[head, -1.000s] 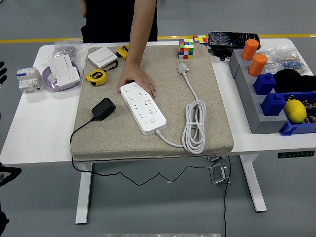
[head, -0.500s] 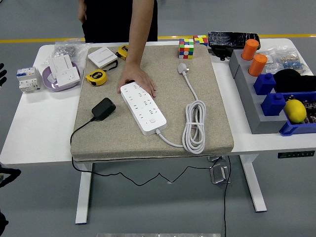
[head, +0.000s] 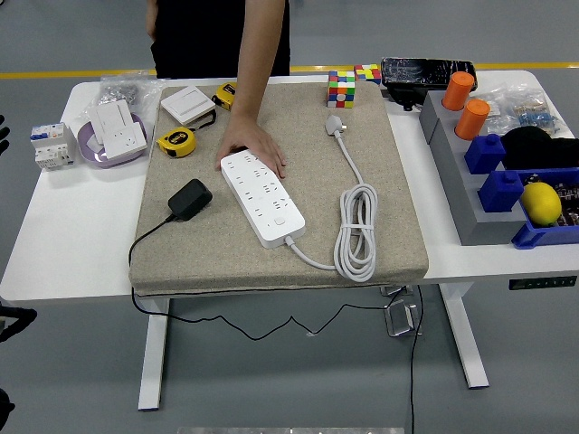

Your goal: Pick up the plug,place it near the board,insert it into the board,press the button

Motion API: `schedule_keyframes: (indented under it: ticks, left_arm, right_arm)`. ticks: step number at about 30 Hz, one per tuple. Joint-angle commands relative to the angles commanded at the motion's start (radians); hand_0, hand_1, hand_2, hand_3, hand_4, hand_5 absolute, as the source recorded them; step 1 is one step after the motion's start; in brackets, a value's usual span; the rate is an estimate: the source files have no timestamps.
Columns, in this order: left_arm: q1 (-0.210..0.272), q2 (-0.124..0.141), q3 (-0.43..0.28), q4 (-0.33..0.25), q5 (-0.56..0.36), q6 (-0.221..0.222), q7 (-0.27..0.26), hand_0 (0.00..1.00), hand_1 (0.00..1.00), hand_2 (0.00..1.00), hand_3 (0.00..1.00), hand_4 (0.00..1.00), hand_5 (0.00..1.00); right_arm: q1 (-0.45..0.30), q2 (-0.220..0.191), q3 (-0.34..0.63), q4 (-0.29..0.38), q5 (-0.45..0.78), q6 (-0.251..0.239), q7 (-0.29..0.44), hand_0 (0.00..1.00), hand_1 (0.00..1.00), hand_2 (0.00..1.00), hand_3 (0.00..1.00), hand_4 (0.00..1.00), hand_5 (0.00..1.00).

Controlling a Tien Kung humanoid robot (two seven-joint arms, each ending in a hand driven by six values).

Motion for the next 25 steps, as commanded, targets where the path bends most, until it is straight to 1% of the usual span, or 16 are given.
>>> schedule_keyframes:
  ticks: [6, 13, 17, 18, 21, 25]
  left_arm:
    - [0.006, 0.0, 0.006, -0.006, 0.015, -0.002, 0.003, 0.824, 0.785, 0.762, 0.772, 0.998, 0.998]
    - [-0.01, 0.0, 0.007, -0.016, 0.032, -0.001, 0.003, 0.824, 0.788, 0.763, 0.772, 0.998, 0.998]
    - [-0.014, 0.0, 0.017, -0.016, 0.055, -0.001, 0.005, 0.824, 0.788, 0.763, 0.772, 0.998, 0.998]
    - [-0.018, 0.0, 0.027, -0.013, 0.064, -0.002, 0.006, 0.834, 0.811, 0.775, 0.779, 0.998, 0.919]
    - [-0.022, 0.0, 0.046, -0.015, 0.105, -0.007, 0.01, 0.834, 0.811, 0.775, 0.779, 0.998, 0.919]
    - [-0.024, 0.0, 0.064, -0.025, 0.201, -0.028, 0.021, 0.834, 0.811, 0.775, 0.779, 0.998, 0.919]
  right_arm:
    - [-0.006, -0.001, -0.012, -0.012, 0.012, 0.014, -0.007, 0.959, 0.914, 0.85, 0.854, 0.998, 0.804]
    - [0.004, 0.002, 0.001, -0.004, 0.007, 0.013, -0.006, 0.961, 0.913, 0.85, 0.853, 0.998, 0.81]
    - [0.015, -0.001, -0.004, -0.011, 0.027, 0.013, -0.006, 0.961, 0.913, 0.85, 0.853, 0.998, 0.81]
    - [0.017, -0.001, 0.0, -0.012, 0.028, 0.012, -0.005, 0.961, 0.913, 0.847, 0.851, 0.998, 0.813]
    - [0.018, -0.002, 0.006, -0.009, 0.022, 0.012, -0.004, 0.961, 0.913, 0.847, 0.851, 0.998, 0.813]
    - [0.004, -0.002, 0.024, -0.003, 0.011, 0.008, -0.001, 0.961, 0.913, 0.847, 0.851, 0.998, 0.813]
